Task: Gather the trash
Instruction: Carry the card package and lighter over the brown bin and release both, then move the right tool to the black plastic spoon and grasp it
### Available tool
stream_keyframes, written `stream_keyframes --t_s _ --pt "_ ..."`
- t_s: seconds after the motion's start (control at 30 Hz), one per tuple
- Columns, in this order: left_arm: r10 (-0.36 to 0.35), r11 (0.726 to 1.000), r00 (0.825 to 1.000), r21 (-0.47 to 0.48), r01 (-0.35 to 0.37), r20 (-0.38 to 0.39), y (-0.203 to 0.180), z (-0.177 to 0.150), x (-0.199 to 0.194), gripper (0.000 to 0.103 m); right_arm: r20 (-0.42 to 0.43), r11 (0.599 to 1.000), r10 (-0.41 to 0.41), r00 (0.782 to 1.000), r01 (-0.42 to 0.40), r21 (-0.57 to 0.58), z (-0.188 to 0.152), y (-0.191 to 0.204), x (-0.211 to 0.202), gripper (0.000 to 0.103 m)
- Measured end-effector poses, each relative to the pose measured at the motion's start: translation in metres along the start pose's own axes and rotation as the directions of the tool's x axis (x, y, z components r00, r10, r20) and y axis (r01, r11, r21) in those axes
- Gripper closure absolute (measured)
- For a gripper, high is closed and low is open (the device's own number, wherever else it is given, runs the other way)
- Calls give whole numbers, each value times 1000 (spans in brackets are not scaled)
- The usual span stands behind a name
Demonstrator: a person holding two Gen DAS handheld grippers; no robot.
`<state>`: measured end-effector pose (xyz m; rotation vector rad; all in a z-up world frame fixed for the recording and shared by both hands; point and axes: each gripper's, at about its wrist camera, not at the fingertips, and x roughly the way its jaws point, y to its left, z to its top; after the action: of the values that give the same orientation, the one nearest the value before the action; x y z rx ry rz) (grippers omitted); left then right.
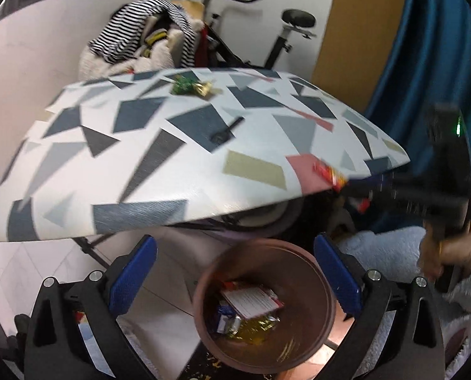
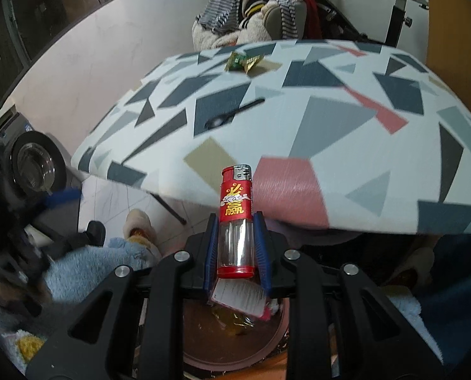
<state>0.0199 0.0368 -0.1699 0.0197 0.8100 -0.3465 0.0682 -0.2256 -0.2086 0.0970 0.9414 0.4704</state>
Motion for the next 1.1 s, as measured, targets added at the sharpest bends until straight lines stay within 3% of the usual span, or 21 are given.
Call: stream_keyframes --t_s 0.23,0.43,0.83,0.9,0.97,1.03,1.1 --pt "72 997 997 -6 -72 22 7 1 -12 6 -109 1000 -1 994 -2 -29 -27 12 31 78" --pt "95 995 995 -29 -94 26 13 -2 -15 6 -220 998 -29 975 16 -61 -50 21 59 78" --pt "112 993 994 -50 -111 18 20 -5 -12 6 -288 996 -81 954 65 -64 -67 19 76 77" --pt "111 993 994 -50 -110 17 21 -6 -12 6 -292 995 -94 952 79 -65 -67 19 78 71" --pt "111 993 994 -51 -110 15 21 -6 -12 6 -286 994 -105 952 91 -64 -66 19 77 42" --pt "114 992 993 -50 -112 21 22 -6 -12 6 -275 993 -111 955 97 -64 -65 19 75 24" --pt "114 992 993 -49 -113 28 23 -7 -13 6 -266 992 -117 957 103 -67 -65 19 72 14"
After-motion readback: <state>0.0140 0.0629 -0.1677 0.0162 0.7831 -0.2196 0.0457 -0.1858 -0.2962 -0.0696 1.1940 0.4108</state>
